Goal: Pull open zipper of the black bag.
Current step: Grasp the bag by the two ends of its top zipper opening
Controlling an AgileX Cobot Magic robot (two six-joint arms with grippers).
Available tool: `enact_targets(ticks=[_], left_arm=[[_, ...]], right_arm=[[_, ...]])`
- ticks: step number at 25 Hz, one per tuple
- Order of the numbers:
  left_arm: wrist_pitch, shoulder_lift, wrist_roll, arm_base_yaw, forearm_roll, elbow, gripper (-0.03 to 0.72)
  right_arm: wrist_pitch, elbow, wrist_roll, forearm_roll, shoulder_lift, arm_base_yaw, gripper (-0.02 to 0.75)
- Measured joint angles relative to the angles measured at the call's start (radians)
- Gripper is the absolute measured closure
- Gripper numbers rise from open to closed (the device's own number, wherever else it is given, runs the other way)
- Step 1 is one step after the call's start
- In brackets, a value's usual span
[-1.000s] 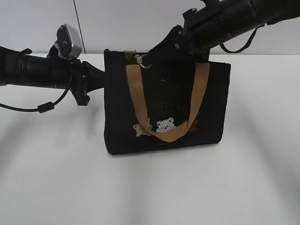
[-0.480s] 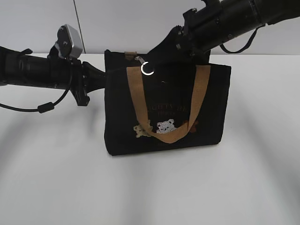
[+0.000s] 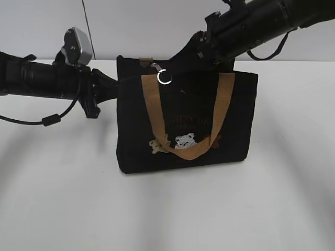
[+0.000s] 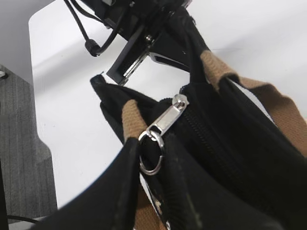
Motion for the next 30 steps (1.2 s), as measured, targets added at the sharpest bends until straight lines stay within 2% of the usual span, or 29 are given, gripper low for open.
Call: enact_targets(ticks=[6,15,30], left_arm=[[0.000,0.000,0.000,0.000,0.000,0.000,0.669],[0.000,0.000,0.000,0.000,0.000,0.000,0.669],[0.000,0.000,0.000,0.000,0.000,0.000,0.669]], right_arm=[[-0.046,0.000,0.009,0.029,0.000,0.000,0.580],[-0.034,0.000,0.014,0.089,0.028,0.000,0.561],[-0.012,0.000,0.052,0.033,0.028,0.001,0.561]])
